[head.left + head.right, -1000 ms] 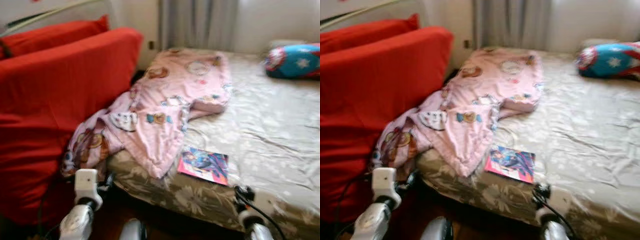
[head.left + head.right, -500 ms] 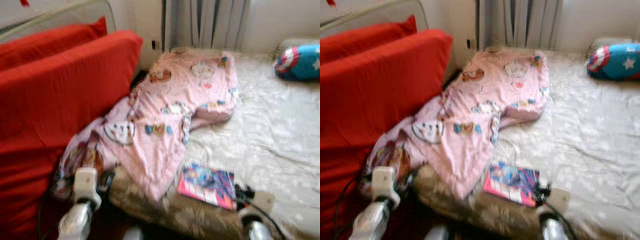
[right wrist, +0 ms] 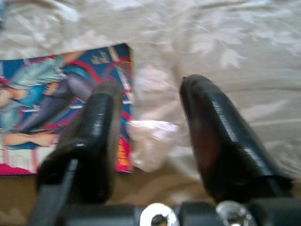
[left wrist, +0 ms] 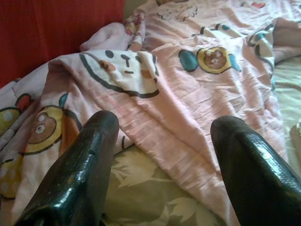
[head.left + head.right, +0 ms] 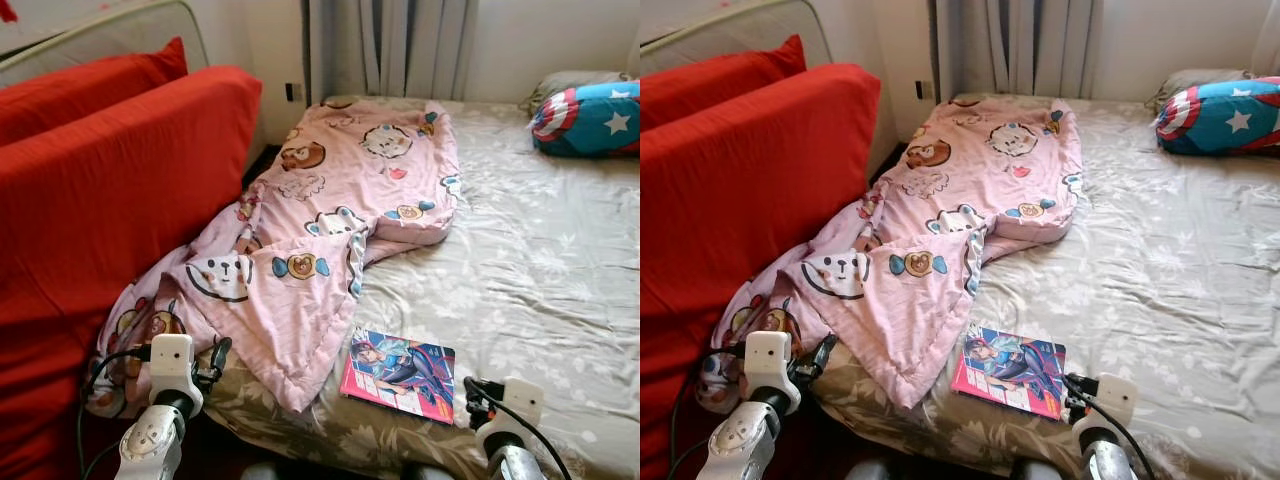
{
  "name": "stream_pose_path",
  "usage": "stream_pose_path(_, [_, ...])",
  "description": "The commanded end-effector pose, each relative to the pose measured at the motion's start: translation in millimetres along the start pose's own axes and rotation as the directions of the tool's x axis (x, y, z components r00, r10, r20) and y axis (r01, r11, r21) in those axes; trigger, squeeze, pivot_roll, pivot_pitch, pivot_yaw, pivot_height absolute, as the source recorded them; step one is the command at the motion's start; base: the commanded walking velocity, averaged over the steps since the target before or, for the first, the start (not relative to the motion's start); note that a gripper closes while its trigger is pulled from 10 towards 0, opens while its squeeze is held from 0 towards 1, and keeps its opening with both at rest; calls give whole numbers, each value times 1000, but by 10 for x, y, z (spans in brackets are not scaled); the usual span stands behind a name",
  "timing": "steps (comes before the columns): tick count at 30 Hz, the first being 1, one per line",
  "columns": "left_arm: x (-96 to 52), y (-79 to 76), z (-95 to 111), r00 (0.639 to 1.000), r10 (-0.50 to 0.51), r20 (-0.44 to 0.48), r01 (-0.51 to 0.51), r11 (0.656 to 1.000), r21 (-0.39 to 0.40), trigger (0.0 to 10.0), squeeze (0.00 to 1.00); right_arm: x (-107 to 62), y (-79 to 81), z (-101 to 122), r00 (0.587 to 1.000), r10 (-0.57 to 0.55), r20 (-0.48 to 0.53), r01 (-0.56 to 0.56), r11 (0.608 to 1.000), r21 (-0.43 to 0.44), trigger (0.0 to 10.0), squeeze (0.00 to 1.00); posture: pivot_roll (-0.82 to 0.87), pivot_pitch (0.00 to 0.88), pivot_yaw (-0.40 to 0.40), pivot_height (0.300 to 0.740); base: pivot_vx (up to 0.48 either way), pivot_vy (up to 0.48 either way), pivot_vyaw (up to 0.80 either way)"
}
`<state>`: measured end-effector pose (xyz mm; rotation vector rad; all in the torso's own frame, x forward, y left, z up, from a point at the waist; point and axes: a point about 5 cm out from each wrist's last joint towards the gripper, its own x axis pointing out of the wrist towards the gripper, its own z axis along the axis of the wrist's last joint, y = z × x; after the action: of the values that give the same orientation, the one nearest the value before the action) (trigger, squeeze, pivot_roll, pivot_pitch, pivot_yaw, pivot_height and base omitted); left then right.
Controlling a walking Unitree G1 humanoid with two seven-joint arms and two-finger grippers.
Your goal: Clean up the room
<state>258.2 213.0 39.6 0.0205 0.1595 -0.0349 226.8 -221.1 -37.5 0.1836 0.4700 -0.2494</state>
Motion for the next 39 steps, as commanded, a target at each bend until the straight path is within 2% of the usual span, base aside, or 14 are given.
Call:
stream_pose_path(1, [-1, 0, 38, 1000, -1, 7, 1, 1000, -2, 10000, 0, 35, -15, 36, 1000, -13, -14, 13, 1000, 11, 10000, 1000, 51, 41, 21, 629, 0, 0, 0])
stream_pose_path(5, [13, 12, 84, 1000, 1, 22, -1, 1000, -2, 10000, 0, 99, -42, 149, 1000, -30, 0, 29, 998, 54, 10000, 1000, 63, 111, -3, 629, 0, 0, 0])
stream_pose_path(11, [-58, 70, 98, 999, 36, 28, -36, 999, -14, 10000, 0, 155, -44, 220, 999, -34, -15, 35, 998, 44, 10000, 1000, 81, 142, -14, 629, 0, 0, 0])
stream_pose_path(12, [-79, 75, 115, 999, 38, 31, -37, 999, -14, 10000, 0, 173, -36, 245, 999, -39, -18, 40, 997, 62, 10000, 769, 87, 152, -11, 629, 0, 0, 0])
stream_pose_path(14, [-98, 78, 128, 999, 39, 34, -38, 999, -14, 10000, 0, 184, -30, 259, 999, -41, -20, 43, 996, 75, 10000, 769, 89, 155, -9, 629, 0, 0, 0])
stream_pose_path(15, [-127, 75, 160, 999, 35, 37, -35, 999, -8, 10000, 0, 214, 23, 276, 999, -22, -44, 26, 996, 89, 10000, 0, 107, 184, -2, 629, 0, 0, 0])
stream_pose_path(19, [-154, 72, 185, 999, 28, 40, -28, 1000, 0, 10000, 0, 225, 76, 252, 997, 2, -80, 4, 997, 81, 10000, 0, 114, 197, 2, 629, 0, 0, 0])
stream_pose_path(25, [-328, 84, 261, 999, 19, 45, -19, 1000, 16, 10000, 0, 224, 222, 193, 991, 72, -109, -57, 989, 139, 10000, 0, 173, 244, -2, 629, 0, 0, 0])
stream_pose_path(31, [-398, 75, 294, 999, 19, 38, -20, 1000, 21, 10000, 0, 230, 277, 185, 989, 83, -119, -65, 987, 145, 10000, 0, 202, 266, 3, 629, 0, 0, 0])
stream_pose_path(34, [-459, 57, 328, 999, 11, 34, -12, 1000, 29, 10000, 0, 253, 357, 233, 989, 108, -104, -91, 984, 155, 10000, 0, 222, 289, 4, 629, 0, 0, 0])
stream_pose_path(39, [-489, 54, 352, 999, 8, 34, -9, 999, 34, 10000, 0, 274, 386, 276, 988, 116, -102, -100, 983, 151, 10000, 0, 228, 295, 3, 629, 0, 0, 0])
